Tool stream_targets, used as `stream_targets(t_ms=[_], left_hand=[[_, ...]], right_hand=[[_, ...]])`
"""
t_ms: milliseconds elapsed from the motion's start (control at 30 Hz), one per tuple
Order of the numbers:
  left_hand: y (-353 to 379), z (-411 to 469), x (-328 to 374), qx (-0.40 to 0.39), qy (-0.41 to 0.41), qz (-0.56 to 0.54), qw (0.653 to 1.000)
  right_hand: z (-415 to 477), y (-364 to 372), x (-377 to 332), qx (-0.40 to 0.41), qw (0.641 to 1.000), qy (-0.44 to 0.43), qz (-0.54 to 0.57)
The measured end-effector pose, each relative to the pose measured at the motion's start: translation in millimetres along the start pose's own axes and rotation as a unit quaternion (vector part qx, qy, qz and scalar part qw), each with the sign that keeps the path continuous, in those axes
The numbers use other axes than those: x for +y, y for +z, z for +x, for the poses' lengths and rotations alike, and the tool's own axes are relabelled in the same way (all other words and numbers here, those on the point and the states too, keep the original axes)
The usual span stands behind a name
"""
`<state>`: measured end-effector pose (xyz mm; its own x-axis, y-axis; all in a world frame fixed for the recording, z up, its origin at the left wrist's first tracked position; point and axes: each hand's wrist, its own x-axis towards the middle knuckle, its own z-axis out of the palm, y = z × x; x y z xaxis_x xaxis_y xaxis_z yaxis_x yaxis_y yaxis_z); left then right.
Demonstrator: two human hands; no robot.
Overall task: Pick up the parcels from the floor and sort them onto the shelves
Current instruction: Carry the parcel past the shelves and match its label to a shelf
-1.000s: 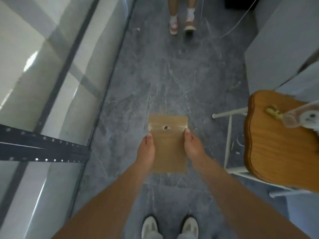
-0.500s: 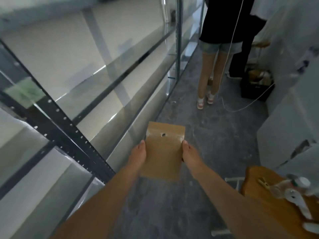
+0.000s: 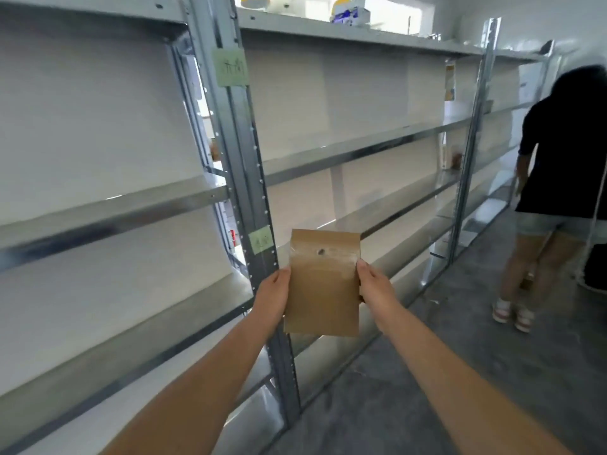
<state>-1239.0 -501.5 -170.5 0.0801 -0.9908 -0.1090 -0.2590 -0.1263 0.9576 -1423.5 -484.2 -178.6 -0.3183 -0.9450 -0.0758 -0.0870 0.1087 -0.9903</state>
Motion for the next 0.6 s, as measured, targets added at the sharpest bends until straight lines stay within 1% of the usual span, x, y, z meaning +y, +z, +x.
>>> stream_targets(t_ms=[100, 200, 300, 433, 533, 600], left_hand=[[-41.8, -9.8, 9.9, 0.042, -0.001, -0.042, 0.998], [-82.4, -20.1, 17.4, 0.096, 0.032, -0.05, 0.994], [-123.8, -28.5, 20.0, 0.136, 0.059, -0.037, 0.988], [-178.7, -43.0, 20.0, 0.185, 0.069, -0.044, 0.979], [-214.2, -61.9, 12.6, 0.188, 0.119, -0.023, 0.975], [-241.4, -74.7, 1.8, 0.211, 0.135, -0.004, 0.968]], right_hand=[[-10.2, 32.3, -31.2, -0.056, 0.998, -0.025, 0.011], [-16.7, 67.2, -56.2, -0.103, 0.994, -0.04, 0.021], [-26.9, 107.0, -76.8, -0.135, 0.989, -0.06, 0.015], [-45.9, 156.8, -98.5, -0.172, 0.982, -0.072, 0.009], [-62.7, 194.4, -110.7, -0.192, 0.978, -0.077, 0.014], [-78.0, 222.5, -115.3, -0.219, 0.971, -0.085, 0.037]])
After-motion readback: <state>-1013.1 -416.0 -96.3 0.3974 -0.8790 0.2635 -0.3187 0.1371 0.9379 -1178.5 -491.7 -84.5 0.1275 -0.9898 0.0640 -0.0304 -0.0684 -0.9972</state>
